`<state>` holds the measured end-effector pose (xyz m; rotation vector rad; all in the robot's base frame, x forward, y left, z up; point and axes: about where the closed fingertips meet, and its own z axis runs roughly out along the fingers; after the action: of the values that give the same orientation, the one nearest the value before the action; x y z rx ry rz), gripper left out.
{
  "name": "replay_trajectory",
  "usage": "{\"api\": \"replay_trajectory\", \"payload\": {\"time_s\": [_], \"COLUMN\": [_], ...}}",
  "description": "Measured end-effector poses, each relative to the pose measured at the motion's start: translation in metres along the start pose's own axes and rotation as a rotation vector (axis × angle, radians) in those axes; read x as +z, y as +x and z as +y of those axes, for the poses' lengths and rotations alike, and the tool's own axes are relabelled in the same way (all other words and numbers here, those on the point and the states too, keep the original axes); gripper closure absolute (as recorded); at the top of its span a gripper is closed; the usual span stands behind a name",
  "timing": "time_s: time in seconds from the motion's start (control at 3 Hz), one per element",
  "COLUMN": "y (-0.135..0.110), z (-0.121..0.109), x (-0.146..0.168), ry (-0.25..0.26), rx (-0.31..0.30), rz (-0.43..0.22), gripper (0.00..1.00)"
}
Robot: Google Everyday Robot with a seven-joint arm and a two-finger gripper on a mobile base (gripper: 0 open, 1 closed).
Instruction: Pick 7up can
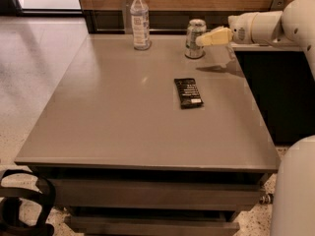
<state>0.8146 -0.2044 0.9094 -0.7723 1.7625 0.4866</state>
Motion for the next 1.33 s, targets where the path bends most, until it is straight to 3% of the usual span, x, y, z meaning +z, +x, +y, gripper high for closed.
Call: {"api": "replay_trajectory", "payload": {"time_s": [0.33, 1.0, 1.33], "y": [0.014, 0.015, 0.015], "z": [0.011, 0.029, 0.036], "x": [0.027, 0.055, 0.064], "ry": [-0.039, -0.074, -0.075], "rx": [0.057, 0.063, 0.051], "rz": [-0.053, -0.108, -0.118], "gripper": [0.00, 0.00, 0.16]}}
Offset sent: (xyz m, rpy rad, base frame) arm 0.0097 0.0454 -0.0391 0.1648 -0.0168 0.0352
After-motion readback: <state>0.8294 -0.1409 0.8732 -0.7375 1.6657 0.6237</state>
